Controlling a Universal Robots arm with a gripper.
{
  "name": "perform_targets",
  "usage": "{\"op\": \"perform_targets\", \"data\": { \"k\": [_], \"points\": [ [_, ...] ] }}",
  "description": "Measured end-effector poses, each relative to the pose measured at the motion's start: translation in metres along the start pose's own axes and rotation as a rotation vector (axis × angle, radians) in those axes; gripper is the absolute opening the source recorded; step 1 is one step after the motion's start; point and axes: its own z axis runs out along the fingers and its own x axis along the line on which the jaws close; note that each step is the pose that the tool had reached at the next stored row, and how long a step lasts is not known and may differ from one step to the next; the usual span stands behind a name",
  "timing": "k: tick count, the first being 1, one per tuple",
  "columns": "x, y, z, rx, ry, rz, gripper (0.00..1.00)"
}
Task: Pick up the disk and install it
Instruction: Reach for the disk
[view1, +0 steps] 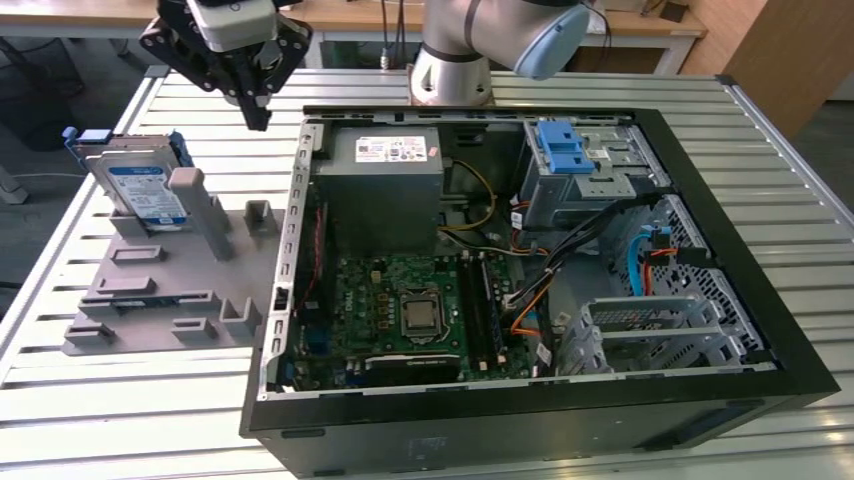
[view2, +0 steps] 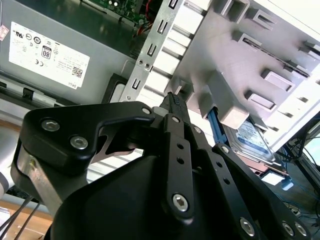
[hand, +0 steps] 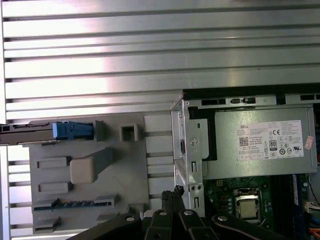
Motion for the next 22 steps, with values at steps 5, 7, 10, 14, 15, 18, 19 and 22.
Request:
{"op": "perform_targets", "data": {
  "k": [5, 7, 10, 14, 15, 18, 19, 22],
  "points": [
    [0.0011, -0.0001, 0.0000, -0.0001, 0.0000, 0.000, 0.11],
    [0.0015, -0.0001, 0.0000, 0.0000, 0.0000, 0.000, 0.11],
    [0.0021, -0.0002, 0.0000, 0.0000, 0.0000, 0.000, 0.11],
    [0.0031, -0.0002, -0.0001, 0.0000, 0.0000, 0.000, 0.11],
    [0.0033, -0.0003, -0.0001, 0.0000, 0.0000, 0.000, 0.11],
    [0.0040, -0.0003, -0.0001, 0.0000, 0.0000, 0.000, 0.11],
    [0.0042, -0.0003, -0.0001, 0.0000, 0.0000, 0.000, 0.11],
    [0.0049, -0.0004, -0.0001, 0.0000, 0.0000, 0.000, 0.11]
  ]
}}
